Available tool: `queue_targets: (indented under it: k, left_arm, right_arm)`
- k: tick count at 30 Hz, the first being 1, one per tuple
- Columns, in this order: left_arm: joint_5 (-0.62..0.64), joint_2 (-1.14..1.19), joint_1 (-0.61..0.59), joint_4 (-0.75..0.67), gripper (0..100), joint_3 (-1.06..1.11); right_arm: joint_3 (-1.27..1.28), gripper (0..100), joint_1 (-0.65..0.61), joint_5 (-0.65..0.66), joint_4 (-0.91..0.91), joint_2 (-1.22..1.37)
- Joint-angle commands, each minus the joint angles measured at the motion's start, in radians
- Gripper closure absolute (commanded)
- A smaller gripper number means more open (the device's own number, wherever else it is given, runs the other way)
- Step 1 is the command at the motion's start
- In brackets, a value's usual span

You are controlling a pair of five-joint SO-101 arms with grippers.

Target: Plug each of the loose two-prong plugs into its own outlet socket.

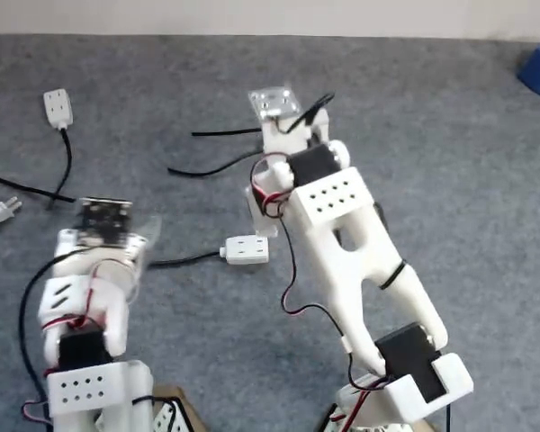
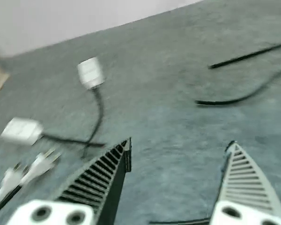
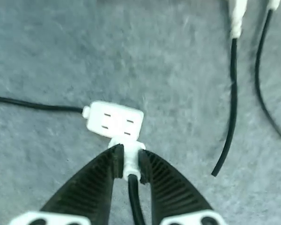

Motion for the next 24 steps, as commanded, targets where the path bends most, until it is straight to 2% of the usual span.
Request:
queue_targets:
  k: [1,3,6,8,12,16,20,24]
  left_arm:
    - [0.058,-0.010,-0.142,-0.020,70,-0.002]
    - [0.060,-0.010,-0.176,-0.020,70,-0.002]
    - [0.008,-0.001,-0.162,-0.018,70,-0.002]
    - [-0.100,0.001,-0.105,0.009,70,-0.002]
    - [-0.238,0.001,0.013,0.169,70,-0.015]
    - [-0.324,0.001,0.021,0.224,70,-0.015]
    - [-0.442,-0.008,-0.033,0.345,70,-0.051]
    - [-0.509,-0.008,-0.182,0.376,70,-0.104]
  right_arm:
    - [-0.105,99.2,0.021,-0.025,0.041,-0.013]
    - [-0.110,99.2,0.019,-0.074,0.048,-0.013]
    - [-0.110,99.2,-0.010,0.025,0.044,-0.007]
    - [-0.108,99.2,-0.044,0.184,0.048,-0.007]
    - [-0.107,99.2,-0.067,0.557,0.061,-0.008]
    - [-0.108,99.1,-0.059,0.763,0.044,-0.007]
    - [-0.082,99.1,-0.064,0.950,0.042,-0.007]
    - [-0.012,99.1,-0.085,1.103,-0.008,-0.005]
